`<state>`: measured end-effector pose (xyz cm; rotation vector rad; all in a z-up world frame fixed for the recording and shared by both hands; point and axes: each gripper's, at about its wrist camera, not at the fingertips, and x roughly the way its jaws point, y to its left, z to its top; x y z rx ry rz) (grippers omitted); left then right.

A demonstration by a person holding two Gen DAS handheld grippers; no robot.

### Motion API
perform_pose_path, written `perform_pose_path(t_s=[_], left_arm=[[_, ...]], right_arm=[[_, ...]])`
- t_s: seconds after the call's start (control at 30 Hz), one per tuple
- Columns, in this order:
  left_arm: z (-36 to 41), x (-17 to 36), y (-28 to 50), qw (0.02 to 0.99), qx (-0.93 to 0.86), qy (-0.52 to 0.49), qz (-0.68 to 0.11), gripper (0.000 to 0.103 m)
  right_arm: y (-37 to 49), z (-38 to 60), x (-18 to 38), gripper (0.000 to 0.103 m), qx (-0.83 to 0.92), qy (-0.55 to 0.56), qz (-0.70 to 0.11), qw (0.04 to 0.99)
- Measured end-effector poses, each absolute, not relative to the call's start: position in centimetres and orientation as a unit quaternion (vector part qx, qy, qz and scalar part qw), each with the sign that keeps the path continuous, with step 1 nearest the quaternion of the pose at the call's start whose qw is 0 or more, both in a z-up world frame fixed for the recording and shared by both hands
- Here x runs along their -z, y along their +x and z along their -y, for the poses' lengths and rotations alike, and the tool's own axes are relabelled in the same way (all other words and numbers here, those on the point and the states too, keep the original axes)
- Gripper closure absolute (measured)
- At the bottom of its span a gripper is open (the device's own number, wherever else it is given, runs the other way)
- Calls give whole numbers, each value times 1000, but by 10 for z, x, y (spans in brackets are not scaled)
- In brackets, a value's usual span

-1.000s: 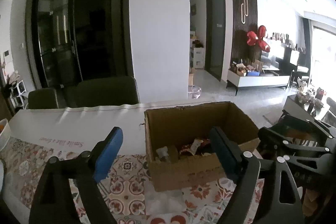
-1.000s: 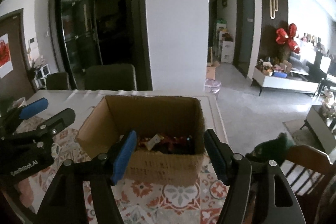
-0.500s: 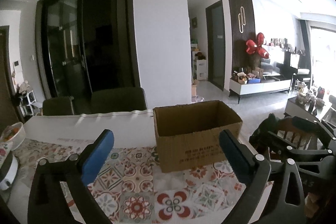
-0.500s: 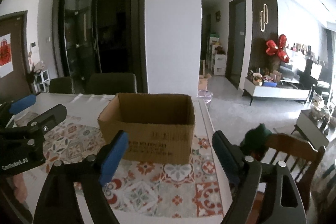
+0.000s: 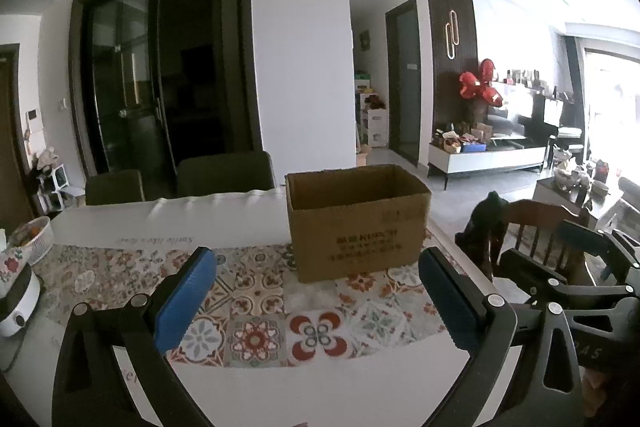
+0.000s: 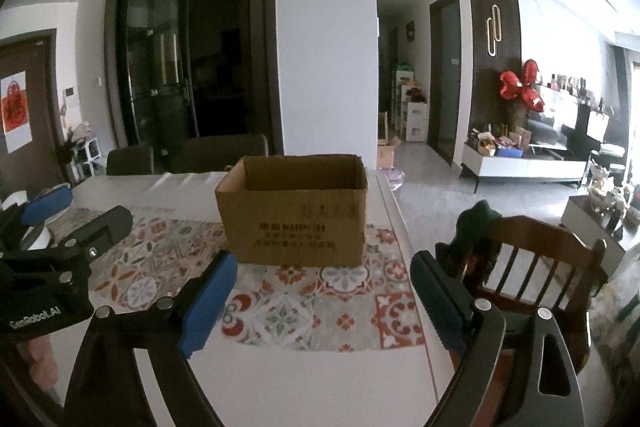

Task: Organize snacks

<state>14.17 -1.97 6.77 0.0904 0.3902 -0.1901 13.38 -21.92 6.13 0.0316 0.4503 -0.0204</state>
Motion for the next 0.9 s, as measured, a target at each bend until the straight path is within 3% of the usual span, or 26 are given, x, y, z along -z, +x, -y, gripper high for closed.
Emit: perform_pose_path(t_s=[0.9], left_arm=[[12,-65,71,979,97,44,-172,0]], right_arm=[[62,211,-59,14,-3,17,-194,981]])
